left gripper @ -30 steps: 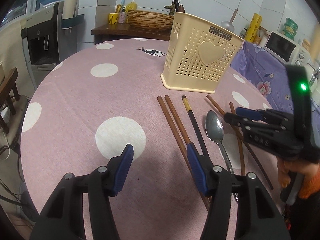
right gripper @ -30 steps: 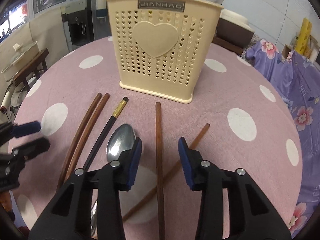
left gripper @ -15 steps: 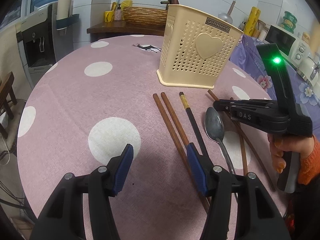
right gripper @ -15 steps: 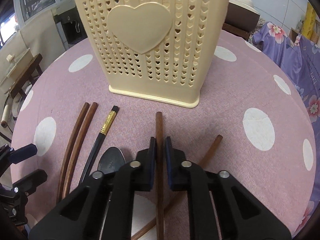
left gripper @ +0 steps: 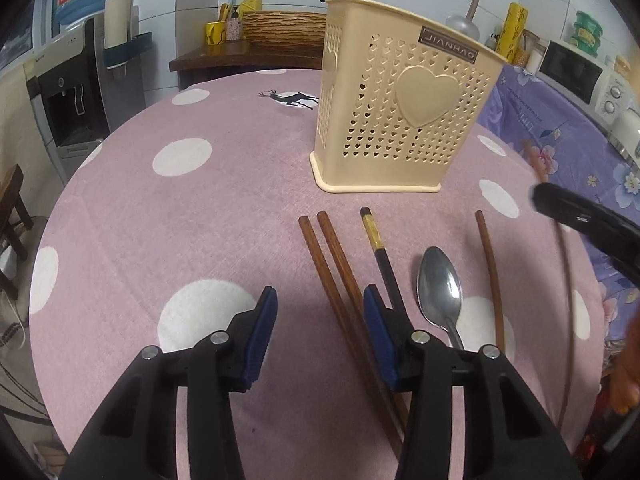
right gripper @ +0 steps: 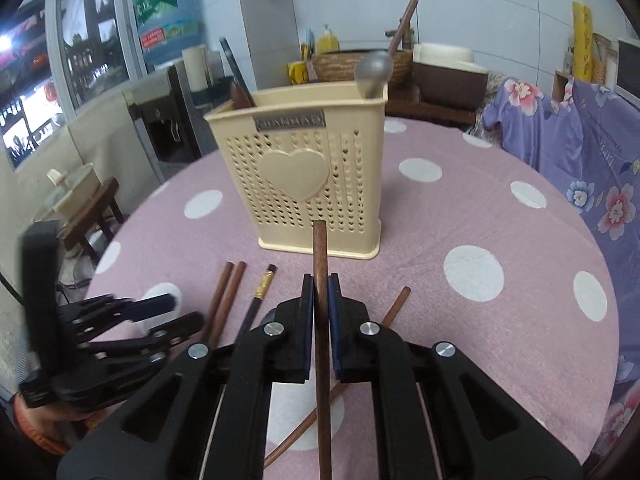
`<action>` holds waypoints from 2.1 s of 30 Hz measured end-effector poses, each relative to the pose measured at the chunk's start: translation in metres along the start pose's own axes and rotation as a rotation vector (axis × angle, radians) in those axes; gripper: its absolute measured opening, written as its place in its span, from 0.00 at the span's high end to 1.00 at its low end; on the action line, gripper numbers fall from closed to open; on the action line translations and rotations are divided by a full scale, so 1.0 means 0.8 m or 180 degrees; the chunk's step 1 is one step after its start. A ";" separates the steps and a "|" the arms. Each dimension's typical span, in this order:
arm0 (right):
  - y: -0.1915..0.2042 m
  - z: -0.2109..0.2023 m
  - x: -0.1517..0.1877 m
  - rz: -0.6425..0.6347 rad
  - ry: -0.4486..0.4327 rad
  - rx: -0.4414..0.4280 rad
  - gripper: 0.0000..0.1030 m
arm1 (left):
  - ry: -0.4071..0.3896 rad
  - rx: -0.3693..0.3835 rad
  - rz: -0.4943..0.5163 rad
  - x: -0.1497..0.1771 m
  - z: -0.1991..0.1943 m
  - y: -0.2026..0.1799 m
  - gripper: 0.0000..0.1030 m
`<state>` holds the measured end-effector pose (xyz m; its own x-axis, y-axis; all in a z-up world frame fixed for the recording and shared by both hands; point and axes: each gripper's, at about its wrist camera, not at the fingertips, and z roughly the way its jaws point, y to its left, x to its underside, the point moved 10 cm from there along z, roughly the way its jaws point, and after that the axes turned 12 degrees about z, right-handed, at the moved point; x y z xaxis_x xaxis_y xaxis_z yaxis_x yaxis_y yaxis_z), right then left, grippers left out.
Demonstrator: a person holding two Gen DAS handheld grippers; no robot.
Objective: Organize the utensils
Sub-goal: 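Grasp another brown chopstick with the left tool while the right tool holds its chopstick, then carry both brown chopsticks to the cream holder and lower them in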
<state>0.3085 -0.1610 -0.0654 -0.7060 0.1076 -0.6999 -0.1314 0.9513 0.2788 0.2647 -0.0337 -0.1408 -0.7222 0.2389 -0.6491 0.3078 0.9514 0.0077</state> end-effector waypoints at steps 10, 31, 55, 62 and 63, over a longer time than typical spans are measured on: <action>0.017 -0.069 -0.009 -0.0051 -0.0387 -0.0160 0.92 | 0.0180 -0.0122 -0.0040 -0.003 0.022 -0.003 0.73; 0.012 -0.093 -0.009 0.0032 -0.0567 -0.0239 0.92 | 0.0172 -0.0455 -0.0073 -0.025 0.042 0.003 0.90; -0.007 -0.120 -0.032 0.0277 -0.0801 -0.0434 0.92 | -0.0949 0.0014 -0.0487 -0.083 -0.117 0.040 0.93; -0.018 -0.149 -0.050 0.0361 -0.1037 -0.0430 0.92 | -0.1296 0.0046 -0.0466 -0.091 -0.178 0.045 0.93; -0.020 -0.151 -0.052 0.0377 -0.1050 -0.0433 0.92 | -0.1330 0.0049 -0.0467 -0.090 -0.183 0.047 0.93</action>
<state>0.2561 -0.2151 0.0387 -0.4626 0.3231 -0.8256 -0.1692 0.8819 0.4399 0.2380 0.0132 0.0176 -0.4474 -0.0007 -0.8943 0.2322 0.9656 -0.1170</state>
